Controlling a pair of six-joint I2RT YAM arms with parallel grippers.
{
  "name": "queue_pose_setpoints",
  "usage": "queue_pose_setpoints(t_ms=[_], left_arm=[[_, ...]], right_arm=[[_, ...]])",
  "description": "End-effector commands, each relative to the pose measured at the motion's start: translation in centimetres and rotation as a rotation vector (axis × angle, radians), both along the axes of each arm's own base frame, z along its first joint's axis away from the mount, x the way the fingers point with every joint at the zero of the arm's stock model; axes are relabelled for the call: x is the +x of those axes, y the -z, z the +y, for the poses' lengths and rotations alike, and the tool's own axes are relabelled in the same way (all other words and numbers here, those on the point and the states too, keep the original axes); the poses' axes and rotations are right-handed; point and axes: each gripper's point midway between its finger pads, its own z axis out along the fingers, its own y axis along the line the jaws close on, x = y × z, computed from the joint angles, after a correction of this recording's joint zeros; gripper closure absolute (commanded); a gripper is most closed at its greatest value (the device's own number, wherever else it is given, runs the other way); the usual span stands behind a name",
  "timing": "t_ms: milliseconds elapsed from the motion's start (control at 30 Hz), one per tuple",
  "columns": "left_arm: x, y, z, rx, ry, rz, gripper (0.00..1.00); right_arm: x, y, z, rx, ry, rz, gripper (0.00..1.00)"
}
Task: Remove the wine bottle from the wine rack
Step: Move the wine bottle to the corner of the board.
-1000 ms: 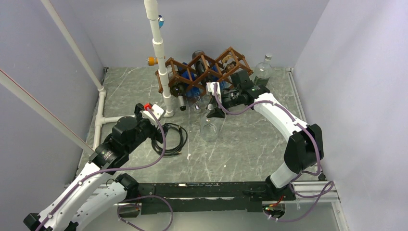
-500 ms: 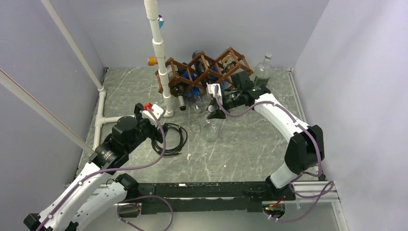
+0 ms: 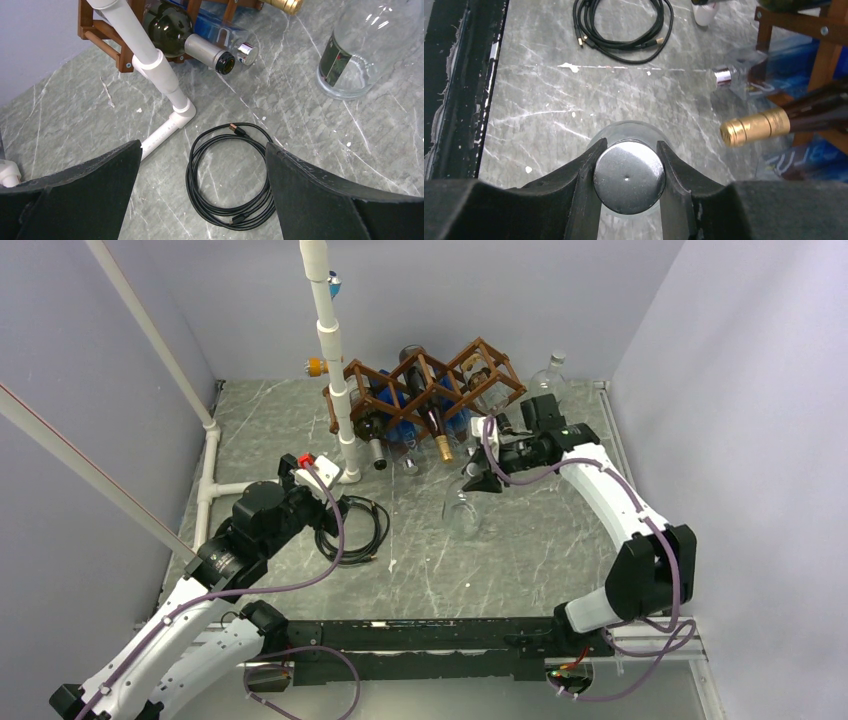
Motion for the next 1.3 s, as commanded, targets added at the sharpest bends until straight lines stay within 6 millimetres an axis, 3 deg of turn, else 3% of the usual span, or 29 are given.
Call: queue_pose_setpoints(t_ms=[0,300,700,1267], left_arm=[[0.4,-0.9,0.0,-0.018,-0.004,-0.037,0.00],[0.4,-0.9,0.0,-0.019,-0.006,-0.037,0.01],[0.4,-1.0,0.0,-0.020,-0.004,-0.037,0.00],[0.2,-1.1,0.0,-0.027,-0.003,-0.043,0.00]], right_arm=[[-0.5,-5.4,-0.3,0.162,-0.046,-0.156,1.00],[1.5,-7.3,-5.4,0.229,0.126,-0.173,1.00],[4.0,-8.1,-11.5,0.257,0.339,-0.186,1.00],[9.4,-7.7,-17.1,0.196,0.534,-0.137,1.00]])
